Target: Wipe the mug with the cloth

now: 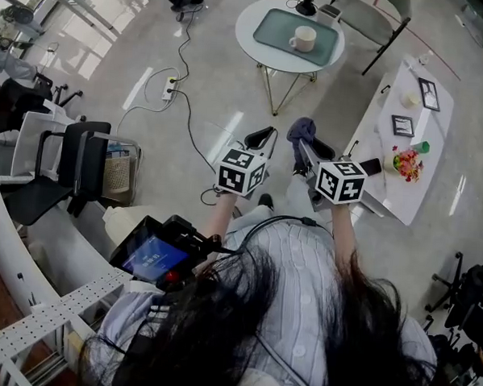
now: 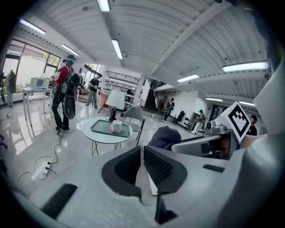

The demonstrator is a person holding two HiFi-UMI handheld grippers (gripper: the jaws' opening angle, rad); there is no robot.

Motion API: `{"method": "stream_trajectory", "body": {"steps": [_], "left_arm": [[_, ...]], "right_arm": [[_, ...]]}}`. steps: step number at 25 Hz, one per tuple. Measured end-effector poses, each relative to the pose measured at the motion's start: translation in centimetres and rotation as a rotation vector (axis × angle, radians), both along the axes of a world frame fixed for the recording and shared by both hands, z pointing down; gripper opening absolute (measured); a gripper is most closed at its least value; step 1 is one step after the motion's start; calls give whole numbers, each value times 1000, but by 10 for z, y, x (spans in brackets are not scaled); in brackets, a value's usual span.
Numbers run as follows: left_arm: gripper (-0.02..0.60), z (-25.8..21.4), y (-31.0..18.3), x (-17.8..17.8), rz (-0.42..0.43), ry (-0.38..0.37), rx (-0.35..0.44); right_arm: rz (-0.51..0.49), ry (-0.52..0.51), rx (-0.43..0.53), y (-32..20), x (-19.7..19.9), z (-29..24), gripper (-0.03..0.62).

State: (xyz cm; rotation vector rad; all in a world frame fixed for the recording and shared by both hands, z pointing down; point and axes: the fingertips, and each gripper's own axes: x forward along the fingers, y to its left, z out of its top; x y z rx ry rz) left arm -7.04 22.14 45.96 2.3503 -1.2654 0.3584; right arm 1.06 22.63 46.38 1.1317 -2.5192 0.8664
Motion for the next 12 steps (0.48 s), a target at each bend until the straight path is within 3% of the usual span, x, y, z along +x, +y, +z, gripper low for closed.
{"method": "stream_trajectory", "body": {"steps": [12], "left_arm": [[18, 15, -123, 19, -60, -9, -26]], "right_arm": [[-52, -13, -31, -131, 23, 16, 106]]}}
